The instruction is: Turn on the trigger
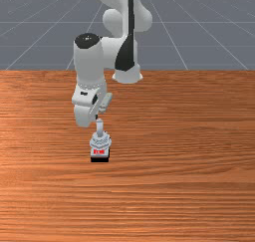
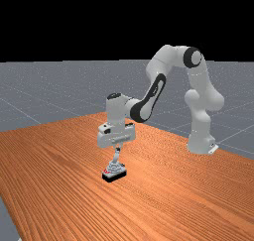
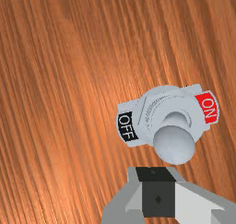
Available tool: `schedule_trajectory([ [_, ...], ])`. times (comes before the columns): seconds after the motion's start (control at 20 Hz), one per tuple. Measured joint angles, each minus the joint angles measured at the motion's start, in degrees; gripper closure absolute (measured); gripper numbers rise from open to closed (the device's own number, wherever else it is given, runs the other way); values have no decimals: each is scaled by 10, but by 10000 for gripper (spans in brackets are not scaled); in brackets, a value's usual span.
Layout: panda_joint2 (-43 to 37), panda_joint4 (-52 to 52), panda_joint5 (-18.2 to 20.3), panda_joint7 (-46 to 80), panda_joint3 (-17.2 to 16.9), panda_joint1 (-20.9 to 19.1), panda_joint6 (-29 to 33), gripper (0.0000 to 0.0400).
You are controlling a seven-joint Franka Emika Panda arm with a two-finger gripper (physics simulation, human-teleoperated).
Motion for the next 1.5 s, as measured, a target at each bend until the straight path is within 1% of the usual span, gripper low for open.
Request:
schedule_trajectory([
  [0.05,-6,-8,-2,0,-1,0,-4,400],
  [0.1,-17,-28,-2,-1,-1,0,12,400],
  [0.15,-30,-57,3,-16,3,-5,62,400],
  [0.2,-32,-60,-22,24,-11,12,66,400],
  [0.25,-33,-63,-39,45,-17,23,67,400],
  [0.3,-34,-63,-5,-8,5,5,65,400],
  [0.5,-38,-70,-5,24,7,21,72,400],
  [0.55,-35,-65,-4,34,6,23,64,400],
  [0.65,-33,-61,3,74,-3,27,61,400],
  [0.8,-20,-40,13,105,-14,23,49,400],
  [0.85,-16,-28,12,87,-10,21,43,400],
  [0.9,-15,-23,5,41,-5,8,44,400],
  [0.95,-14,-21,-3,37,-7,9,45,400],
  [1.0,-15,-23,-2,-14,5,-1,47,399],
  [1.05,-23,-36,-5,-31,7,-4,53,391],
  [1.1,-31,-49,-6,-36,5,-7,58,399],
  [1.35,-37,-57,-6,21,3,12,58,400],
  [1.5,-38,-60,-7,27,2,13,59,400],
])
